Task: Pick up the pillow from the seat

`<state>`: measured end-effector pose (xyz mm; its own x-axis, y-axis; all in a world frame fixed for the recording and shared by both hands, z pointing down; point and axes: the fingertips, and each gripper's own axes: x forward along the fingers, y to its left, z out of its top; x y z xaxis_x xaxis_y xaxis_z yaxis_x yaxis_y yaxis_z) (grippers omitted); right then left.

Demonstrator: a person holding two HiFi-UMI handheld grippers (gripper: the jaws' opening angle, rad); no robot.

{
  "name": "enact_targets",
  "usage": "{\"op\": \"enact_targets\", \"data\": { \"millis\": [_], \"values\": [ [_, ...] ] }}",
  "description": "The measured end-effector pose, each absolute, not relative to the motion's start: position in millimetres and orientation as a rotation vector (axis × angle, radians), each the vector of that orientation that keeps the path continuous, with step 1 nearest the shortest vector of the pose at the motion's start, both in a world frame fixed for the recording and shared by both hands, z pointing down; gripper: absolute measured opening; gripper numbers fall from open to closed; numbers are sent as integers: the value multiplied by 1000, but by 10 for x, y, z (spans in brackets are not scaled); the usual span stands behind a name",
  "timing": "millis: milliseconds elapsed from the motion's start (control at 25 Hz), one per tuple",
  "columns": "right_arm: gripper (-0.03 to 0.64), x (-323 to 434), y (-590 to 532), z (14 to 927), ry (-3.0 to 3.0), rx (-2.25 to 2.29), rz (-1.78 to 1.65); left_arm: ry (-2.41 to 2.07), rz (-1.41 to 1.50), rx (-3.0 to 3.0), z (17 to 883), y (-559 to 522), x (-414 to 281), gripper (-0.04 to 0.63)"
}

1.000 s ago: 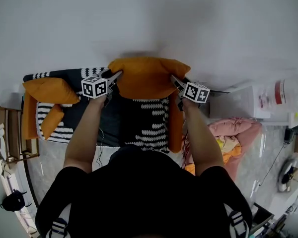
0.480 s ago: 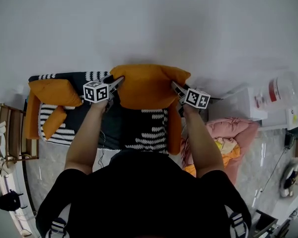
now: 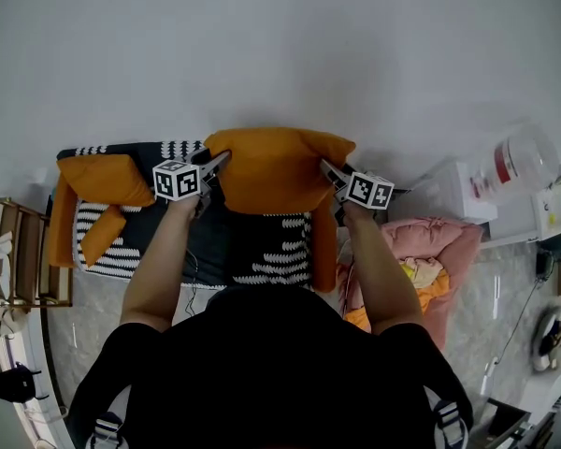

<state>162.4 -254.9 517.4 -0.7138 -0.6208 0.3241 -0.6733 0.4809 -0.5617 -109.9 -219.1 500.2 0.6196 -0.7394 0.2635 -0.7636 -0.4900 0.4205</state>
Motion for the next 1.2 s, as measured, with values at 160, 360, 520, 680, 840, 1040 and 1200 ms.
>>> {"op": "enact_targets", "data": {
  "millis": [160, 360, 520, 680, 840, 1040, 1200],
  "values": [
    [202, 1698, -2412, 5074, -2654, 1147, 1036, -1177, 52, 2353, 4919, -2065, -1026, 147],
    [202, 1756, -2218, 5009, -2666, 1126, 1029, -1180, 49, 2358, 4848, -1865, -964, 146],
    [202, 1804, -2097, 4970, -2672, 1108, 1025, -1192, 53, 2359, 4814, -1736, -923, 147],
    [202, 1865, -2007, 4958, -2679, 1090, 1037, -1197, 52, 2357, 4808, -1619, -861, 147],
    [202, 1949, -1919, 4928, -2687, 1080, 1029, -1198, 54, 2358, 4793, -1521, -778, 147],
    [202, 2030, -1842, 4929, -2710, 1049, 1014, -1191, 51, 2360, 4763, -1380, -703, 147],
    [202, 2102, -1756, 4889, -2705, 1046, 992, -1186, 47, 2363, 4764, -1297, -643, 147]
  ]
}}
